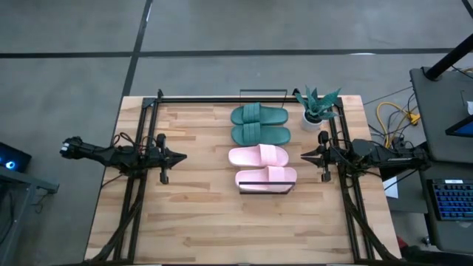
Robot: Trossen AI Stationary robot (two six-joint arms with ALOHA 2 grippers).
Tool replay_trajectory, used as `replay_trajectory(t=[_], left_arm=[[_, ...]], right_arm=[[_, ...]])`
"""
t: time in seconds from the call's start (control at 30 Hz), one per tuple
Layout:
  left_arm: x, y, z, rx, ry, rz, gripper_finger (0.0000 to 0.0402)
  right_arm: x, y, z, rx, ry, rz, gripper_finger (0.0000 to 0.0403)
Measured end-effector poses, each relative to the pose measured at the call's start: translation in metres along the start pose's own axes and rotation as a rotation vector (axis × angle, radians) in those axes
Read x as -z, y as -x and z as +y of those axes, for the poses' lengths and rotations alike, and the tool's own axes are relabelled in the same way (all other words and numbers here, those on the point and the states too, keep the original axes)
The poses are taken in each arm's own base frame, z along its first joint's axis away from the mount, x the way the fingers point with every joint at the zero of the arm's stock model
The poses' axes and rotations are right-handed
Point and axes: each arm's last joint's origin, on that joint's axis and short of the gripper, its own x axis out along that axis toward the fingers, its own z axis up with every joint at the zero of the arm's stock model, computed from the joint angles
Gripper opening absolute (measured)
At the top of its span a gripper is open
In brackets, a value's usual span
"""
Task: Pick and place slides into the shelf
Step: Return to Home Position
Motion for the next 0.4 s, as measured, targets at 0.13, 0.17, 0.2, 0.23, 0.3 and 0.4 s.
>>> replay_trajectory(t=[0.13, 0.17, 0.2, 0.23, 0.3, 0.4], left_arm=[[0.0000, 0.0000, 0.0000, 0.000, 0.000, 0.000, 0.0000], [0.0000, 0.0000, 0.0000, 0.000, 0.000, 0.000, 0.0000], [0.0000, 0.0000, 0.0000, 0.000, 0.000, 0.000, 0.0000], [0.0000, 0.0000, 0.0000, 0.000, 0.000, 0.000, 0.0000], [0.0000, 0.0000, 0.0000, 0.000, 0.000, 0.000, 0.0000], [0.0000, 0.0000, 0.0000, 0.000, 0.000, 0.000, 0.0000]], right_arm=[[0.0000, 0.0000, 0.0000, 0.000, 0.005, 0.000, 0.0028], [0.0000, 0.0000, 0.0000, 0.000, 0.004, 0.000, 0.0028], [0.0000, 0.0000, 0.0000, 0.000, 0.001, 0.000, 0.0028], [0.0000, 0.0000, 0.0000, 0.000, 0.000, 0.000, 0.0028], [0.0000, 0.0000, 0.0000, 0.000, 0.002, 0.000, 0.0028], [0.0000, 0.0000, 0.0000, 0.000, 0.005, 0.000, 0.0028]])
